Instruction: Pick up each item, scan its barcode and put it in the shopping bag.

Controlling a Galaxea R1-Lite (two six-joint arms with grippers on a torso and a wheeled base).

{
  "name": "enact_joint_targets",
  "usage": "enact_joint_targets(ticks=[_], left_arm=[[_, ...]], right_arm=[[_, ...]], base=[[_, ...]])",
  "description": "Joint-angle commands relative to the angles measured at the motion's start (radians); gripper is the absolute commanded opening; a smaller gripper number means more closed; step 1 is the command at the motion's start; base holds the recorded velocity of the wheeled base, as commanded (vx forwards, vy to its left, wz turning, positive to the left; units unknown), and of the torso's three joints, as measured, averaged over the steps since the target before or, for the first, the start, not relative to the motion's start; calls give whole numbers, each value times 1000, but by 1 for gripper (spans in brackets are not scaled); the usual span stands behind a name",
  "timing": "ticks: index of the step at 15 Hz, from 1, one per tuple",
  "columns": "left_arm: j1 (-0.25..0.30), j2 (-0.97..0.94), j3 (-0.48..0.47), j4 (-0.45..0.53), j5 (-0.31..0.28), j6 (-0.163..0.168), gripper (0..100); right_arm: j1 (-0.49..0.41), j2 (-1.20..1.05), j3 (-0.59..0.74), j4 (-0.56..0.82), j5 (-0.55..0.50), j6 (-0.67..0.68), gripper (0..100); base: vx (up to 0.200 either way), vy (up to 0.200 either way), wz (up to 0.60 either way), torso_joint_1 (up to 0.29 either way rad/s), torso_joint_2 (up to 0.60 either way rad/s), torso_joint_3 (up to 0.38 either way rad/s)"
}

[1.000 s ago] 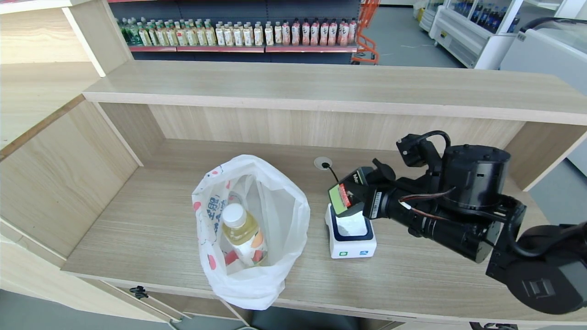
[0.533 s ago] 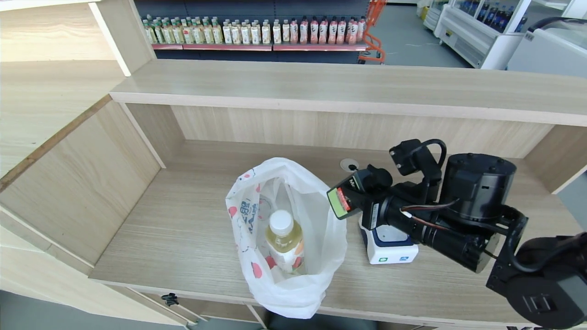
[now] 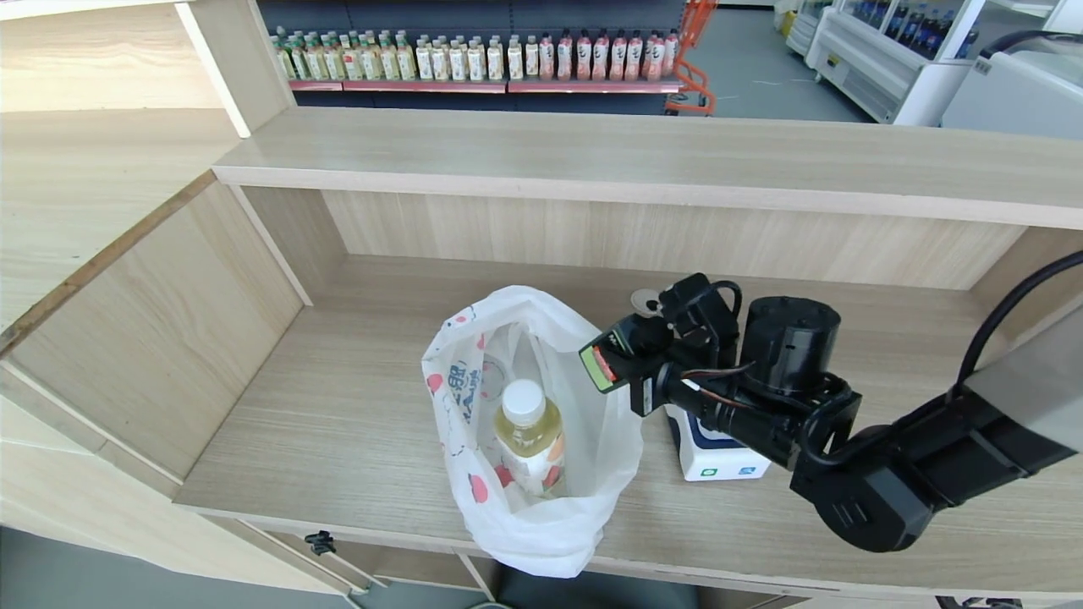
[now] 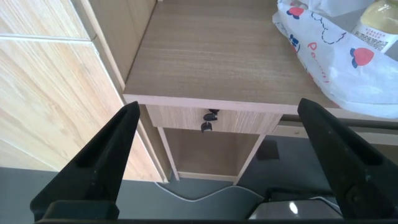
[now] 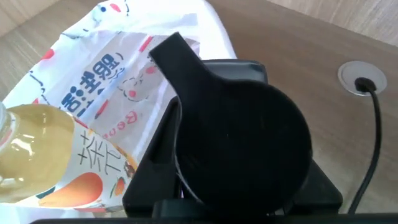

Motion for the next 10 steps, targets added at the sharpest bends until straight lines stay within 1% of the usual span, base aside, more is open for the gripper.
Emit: enact_joint_targets(ticks=[1,6,9,10], left_arm=[[-1,2,0,0,0,0,100],[-1,2,0,0,0,0,100],[-1,2,0,0,0,-2,100],[-1,2,0,0,0,0,100]], right_arm=[[11,39,-16,1,14,-1,0],[18,36,-21,4,55,-1,0],[24,42,-23,4,61,-12,0],[24,43,-10,-1,66,-41,0]], base=[[0,0,0,0,0,0],[0,0,0,0,0,0],[0,0,0,0,0,0],[0,0,0,0,0,0]])
